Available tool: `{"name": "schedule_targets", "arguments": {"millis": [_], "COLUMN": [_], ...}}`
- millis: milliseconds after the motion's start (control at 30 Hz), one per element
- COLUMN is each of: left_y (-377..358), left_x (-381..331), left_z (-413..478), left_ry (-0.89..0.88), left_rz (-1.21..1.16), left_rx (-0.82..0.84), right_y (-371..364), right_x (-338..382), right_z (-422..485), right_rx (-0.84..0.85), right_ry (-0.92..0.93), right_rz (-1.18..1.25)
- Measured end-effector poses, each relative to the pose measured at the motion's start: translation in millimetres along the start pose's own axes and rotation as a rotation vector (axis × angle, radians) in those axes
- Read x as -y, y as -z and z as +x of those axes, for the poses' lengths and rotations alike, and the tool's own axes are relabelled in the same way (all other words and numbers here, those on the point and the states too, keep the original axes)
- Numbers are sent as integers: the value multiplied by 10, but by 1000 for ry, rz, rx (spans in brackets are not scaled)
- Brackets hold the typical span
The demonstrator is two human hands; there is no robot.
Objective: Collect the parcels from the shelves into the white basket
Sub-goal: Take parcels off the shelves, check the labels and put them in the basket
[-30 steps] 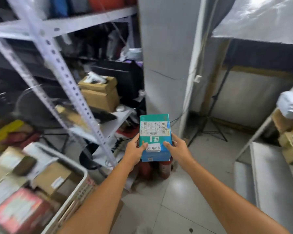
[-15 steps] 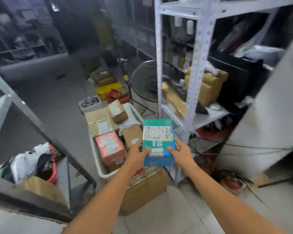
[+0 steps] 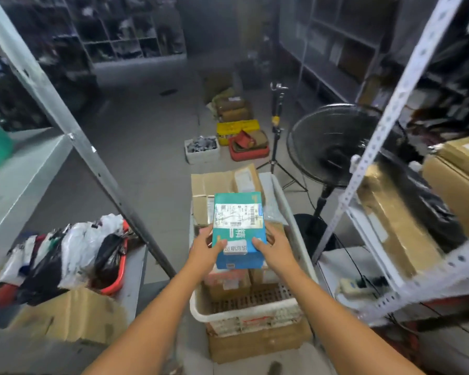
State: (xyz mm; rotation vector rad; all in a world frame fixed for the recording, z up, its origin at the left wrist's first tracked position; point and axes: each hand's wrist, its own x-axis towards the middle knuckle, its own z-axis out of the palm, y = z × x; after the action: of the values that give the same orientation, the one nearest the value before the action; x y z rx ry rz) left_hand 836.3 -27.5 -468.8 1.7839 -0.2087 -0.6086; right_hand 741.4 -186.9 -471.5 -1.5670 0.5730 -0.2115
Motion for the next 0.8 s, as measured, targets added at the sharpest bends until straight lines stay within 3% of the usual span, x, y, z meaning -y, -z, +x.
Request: {"name": "schedule_targets", "arguments": {"millis": [333,600,800], "left_y": [433,766,794], "left_x": [0,375,528], "left_z": [1530,2807,3307], "left_ry": [-8,28,34], "left_rz": [-98,-118,-102], "left_rx": [-169,-141,-87], "right_y": [-489,-983,-1047], "right_x": [37,-323,-556], "right_z": [1837,3027,3401], "right_rx": [184,136,64], "right_ry": [20,-21,-47], "right_rz": [-7,-35,-24]}}
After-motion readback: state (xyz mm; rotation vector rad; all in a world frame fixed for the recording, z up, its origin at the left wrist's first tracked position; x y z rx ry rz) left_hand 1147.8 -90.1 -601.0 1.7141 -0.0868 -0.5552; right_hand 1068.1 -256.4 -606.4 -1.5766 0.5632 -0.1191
